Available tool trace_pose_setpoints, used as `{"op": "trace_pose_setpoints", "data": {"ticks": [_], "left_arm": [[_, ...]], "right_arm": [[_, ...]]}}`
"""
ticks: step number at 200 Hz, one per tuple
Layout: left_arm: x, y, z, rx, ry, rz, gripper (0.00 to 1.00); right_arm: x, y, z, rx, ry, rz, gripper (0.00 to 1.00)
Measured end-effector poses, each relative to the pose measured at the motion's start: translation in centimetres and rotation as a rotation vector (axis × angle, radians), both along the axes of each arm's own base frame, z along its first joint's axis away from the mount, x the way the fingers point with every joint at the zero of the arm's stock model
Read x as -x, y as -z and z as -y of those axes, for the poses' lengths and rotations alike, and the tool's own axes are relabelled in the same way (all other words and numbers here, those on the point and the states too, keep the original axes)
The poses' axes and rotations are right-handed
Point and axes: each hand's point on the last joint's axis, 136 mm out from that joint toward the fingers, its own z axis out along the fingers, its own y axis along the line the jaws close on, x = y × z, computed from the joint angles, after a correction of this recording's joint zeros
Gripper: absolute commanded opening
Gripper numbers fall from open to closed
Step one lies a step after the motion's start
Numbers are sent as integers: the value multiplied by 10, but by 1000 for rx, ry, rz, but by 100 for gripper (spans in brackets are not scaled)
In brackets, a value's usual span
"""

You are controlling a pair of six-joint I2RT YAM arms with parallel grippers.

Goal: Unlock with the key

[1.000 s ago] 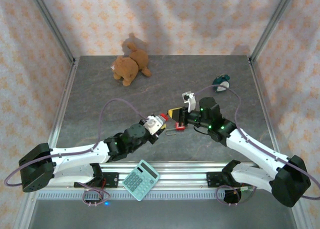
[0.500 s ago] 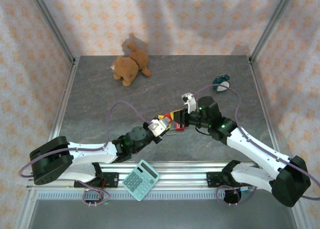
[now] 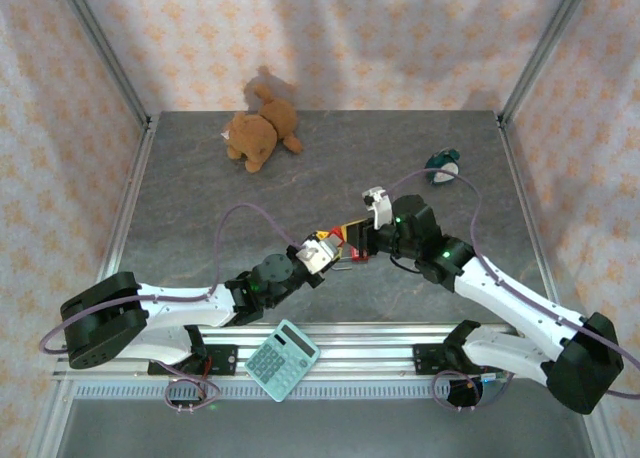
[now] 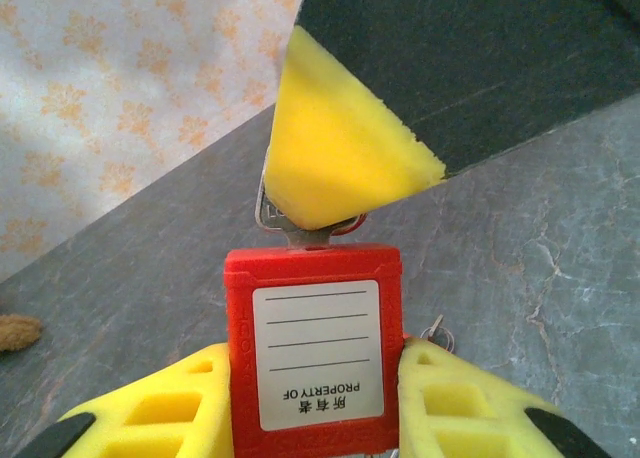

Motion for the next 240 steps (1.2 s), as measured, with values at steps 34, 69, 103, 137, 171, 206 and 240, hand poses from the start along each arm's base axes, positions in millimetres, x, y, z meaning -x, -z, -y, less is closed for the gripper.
{"op": "trace_pose_setpoints", "data": {"ticks": [34,69,103,137,171,206,240], "left_arm": [[1,-13,-2,36,0,17,17],[2,-21,-4,56,-3,24,17],[1,-19,-6,45,-13,21,17],[0,-15,-11,-38,-53,56,17],[-4,-27,-12,-217,-103,170,17],[-15,-43,-21,-303,-183,229,18],[-22,-43,-28,-273,-229,202,23]], "right_arm": [[0,-18,7,-11,40,7,24],[-3,-42,14,-44,83,39,33],[-4,-55,19,-62,108,63,34],[-12,-54,27,-40,171,72,38],[-27,-50,45,-11,293,81,44],[-45,-30,66,28,418,52,46],[-72,21,99,172,617,-56,49]]}}
